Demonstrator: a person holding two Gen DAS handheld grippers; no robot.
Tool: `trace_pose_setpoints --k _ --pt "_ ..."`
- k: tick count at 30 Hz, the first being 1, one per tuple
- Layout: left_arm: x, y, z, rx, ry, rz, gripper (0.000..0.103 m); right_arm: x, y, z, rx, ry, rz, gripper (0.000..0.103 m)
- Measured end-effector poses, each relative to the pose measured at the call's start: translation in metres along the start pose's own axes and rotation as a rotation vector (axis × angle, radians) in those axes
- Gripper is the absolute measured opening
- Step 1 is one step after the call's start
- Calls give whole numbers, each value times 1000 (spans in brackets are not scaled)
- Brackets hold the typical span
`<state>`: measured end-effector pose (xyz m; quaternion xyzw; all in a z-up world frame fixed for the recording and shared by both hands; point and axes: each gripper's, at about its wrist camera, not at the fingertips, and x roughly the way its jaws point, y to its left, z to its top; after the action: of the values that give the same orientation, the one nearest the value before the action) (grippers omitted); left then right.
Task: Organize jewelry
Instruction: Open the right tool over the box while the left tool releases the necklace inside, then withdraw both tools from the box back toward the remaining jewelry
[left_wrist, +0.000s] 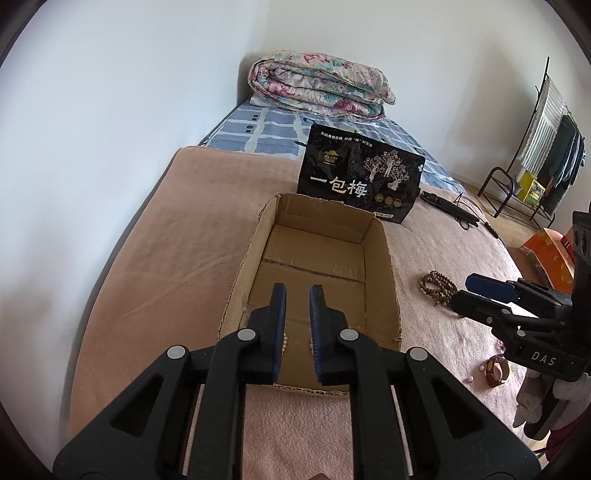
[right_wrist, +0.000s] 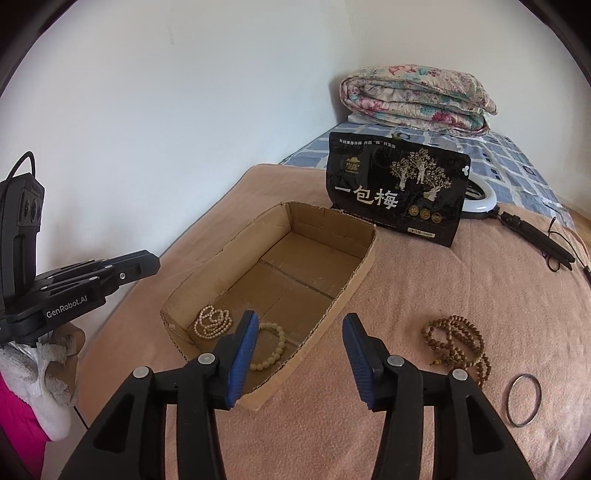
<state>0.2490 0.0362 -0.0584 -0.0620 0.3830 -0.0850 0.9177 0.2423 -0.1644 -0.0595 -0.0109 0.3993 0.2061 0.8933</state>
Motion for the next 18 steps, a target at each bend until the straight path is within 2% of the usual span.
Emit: trace_pose_setpoints --k 5,6,7,9,12,18 --pt "-12 -13 -4 32 -17 -3 11 -24 -7 -4 -12 -31 -32 63" --pt "-14 -16 -5 41 -19 -5 15 -30 -9 -5 -16 -37 -39 67" --pt "-16 -20 -6 48 -22 -12 29 -36 -10 -6 -21 -44 -47 69" --pt "-21 -28 -7 62 -38 -28 47 -48 -14 -9 -35 -58 -68 77" --pt "-27 -39 -10 92 -52 -49 49 -70 -21 -16 -58 -82 -105 86" --pt "-33 -68 -18 152 -55 -97 49 -115 -51 -34 -63 -110 -195 93"
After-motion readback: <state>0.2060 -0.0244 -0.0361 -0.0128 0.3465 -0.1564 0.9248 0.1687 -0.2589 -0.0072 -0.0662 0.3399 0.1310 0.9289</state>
